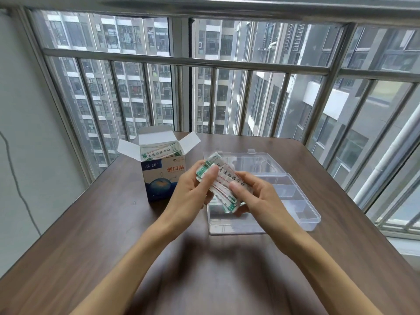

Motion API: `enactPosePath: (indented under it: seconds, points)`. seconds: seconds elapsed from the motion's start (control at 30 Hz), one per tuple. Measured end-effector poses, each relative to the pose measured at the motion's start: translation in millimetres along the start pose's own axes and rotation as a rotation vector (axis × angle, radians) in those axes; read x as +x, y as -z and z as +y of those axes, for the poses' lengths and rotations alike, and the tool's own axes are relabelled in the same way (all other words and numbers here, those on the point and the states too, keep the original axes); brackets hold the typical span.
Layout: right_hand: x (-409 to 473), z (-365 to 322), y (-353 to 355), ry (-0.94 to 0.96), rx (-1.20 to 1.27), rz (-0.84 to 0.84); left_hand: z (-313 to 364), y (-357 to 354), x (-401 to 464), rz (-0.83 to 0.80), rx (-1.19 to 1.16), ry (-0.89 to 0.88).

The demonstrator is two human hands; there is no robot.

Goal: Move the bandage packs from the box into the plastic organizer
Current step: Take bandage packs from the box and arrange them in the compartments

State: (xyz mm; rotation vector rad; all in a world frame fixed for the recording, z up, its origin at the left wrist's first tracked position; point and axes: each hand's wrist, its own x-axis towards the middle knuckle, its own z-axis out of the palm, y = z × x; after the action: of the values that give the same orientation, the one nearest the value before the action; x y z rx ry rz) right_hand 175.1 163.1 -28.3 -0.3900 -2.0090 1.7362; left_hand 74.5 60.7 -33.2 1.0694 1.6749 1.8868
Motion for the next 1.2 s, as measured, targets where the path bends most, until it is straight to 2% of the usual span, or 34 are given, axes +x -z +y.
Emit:
enactPosePath:
  seconds: [0.23, 0.4, 0.5, 0.57, 0.67, 0.8, 0.93, 1.03, 1.07, 1.13, 1.2]
  points:
    - [1, 3, -2, 0.004, -0.091, -0.037, -6, -6, -1, -0.027, -0.024, -0.037]
    - [1, -3, -4, -0.135, 0.236, -0.111, -6, -6, 0, 0.057, -0.039, -0.158]
    - [0, -5, -3, -0.085, 0.156, -0.089, -6, -4, -1, 0.105, 0.007, -0.187]
    - [0, -4, -3, -0.059, 0.081, -0.082, -4, -3, 0, 0.105, -0.021, -0.144]
    - [0, -2, -2, -0.021, -0.037, -0.01, -2, -3, 0, 0.07, -0.031, -0.053]
    - [2, 1, 5, 0.012, -0.1, 0.078, -8, -2, 0, -0.079, 0.056, 0.003]
    - [3, 5, 5, 0.076, -0.228, 0.167, -8, -3, -2, -0.148, 0.074, 0.018]
    - [6, -2, 15, 0.096, -0.088, 0.324, -10, -5, -2, -0.116, 0.061, -0.025]
    - [7, -6, 21, 0.079, 0.055, 0.301, -14, -3, 0, -0.075, 0.091, -0.056]
    - [5, -13, 27, 0.017, 0.285, 0.125, -17, -1, 2, -0.009, 0.15, -0.104]
    - [3, -12, 22, -0.024, 0.153, 0.03, -15, -2, 2, 0.035, 0.118, -0.113]
